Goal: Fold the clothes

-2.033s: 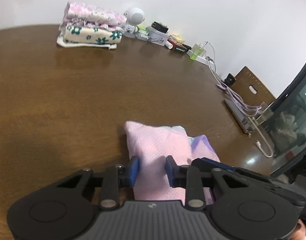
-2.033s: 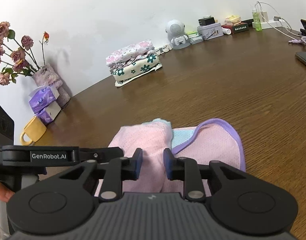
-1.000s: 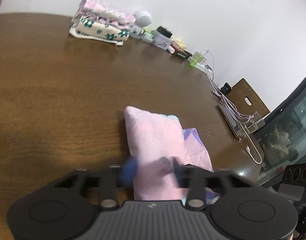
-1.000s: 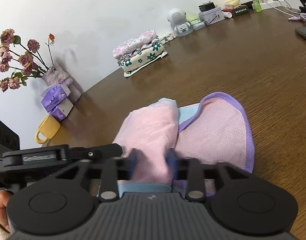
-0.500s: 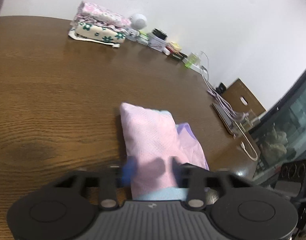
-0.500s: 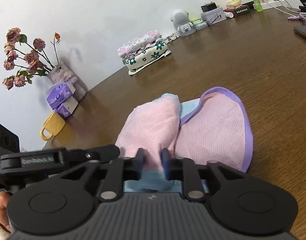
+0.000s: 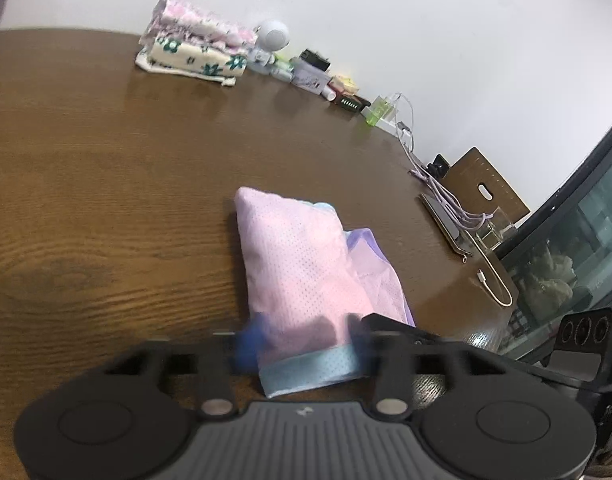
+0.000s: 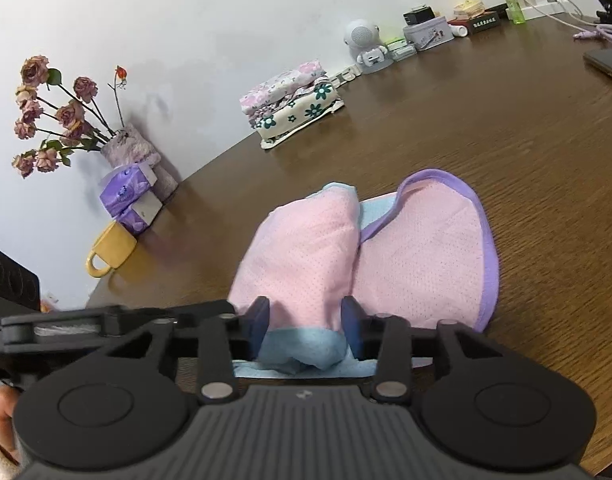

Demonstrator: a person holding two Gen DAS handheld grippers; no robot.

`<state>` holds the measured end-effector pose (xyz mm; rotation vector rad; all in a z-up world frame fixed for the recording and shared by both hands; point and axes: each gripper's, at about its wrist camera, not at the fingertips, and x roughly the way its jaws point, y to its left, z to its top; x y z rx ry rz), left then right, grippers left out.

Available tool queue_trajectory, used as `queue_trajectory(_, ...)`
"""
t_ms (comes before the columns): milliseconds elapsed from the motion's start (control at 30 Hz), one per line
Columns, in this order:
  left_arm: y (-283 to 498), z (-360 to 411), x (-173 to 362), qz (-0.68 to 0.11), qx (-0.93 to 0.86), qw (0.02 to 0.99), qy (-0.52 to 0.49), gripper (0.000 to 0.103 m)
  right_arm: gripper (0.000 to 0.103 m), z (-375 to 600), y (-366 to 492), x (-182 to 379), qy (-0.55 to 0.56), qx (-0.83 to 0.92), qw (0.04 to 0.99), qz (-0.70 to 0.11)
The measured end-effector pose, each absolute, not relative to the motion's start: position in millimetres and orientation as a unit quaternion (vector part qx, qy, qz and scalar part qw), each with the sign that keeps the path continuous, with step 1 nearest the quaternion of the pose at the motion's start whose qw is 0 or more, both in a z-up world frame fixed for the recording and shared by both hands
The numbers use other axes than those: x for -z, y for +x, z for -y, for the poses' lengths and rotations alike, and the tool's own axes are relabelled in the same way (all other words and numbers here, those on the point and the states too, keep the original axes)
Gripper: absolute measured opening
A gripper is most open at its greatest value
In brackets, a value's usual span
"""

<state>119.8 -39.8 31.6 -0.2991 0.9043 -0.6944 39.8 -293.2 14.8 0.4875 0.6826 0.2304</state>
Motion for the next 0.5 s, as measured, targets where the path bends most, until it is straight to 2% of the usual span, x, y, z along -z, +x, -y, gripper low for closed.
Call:
queue_trajectory(67,119,41,-32,-0.426,0.329,0.831,-0.137,0.057,0.024,297,39,-12,0.247,-0.114,0.904,-0.329)
queue_trajectory(100,121,40,-32,-0.428,0.328,0.830,-0.144,0.058,0.032,301,39,-11,0.261,-0.115,0.901,-0.327)
queue_trajectory(133,123,38,-32,-0.430,0.327,0.827,-0.152,0.059,0.054,305,39,-10,0.275,-0.115,0.898,-0.324)
queue_trajectory(167,125,36,-32,-0.432,0.326,0.825,-0.161,0.061,0.061,311,38,-10,0.288,-0.113,0.897,-0.316)
queue_trajectory(233,130,30,-33,-0.429,0.315,0.828,-0.178,0.065,0.063,321,33,-12,0.291,-0.104,0.902,-0.301)
queue_trajectory(400,147,30,-31,-0.434,0.297,0.828,-0.196,0.061,0.065,340,29,-14,0.290,-0.093,0.908,-0.287)
queue_trajectory(500,153,38,-30,-0.438,0.297,0.827,-0.188,0.051,0.067,351,27,-12,0.287,-0.092,0.909,-0.286)
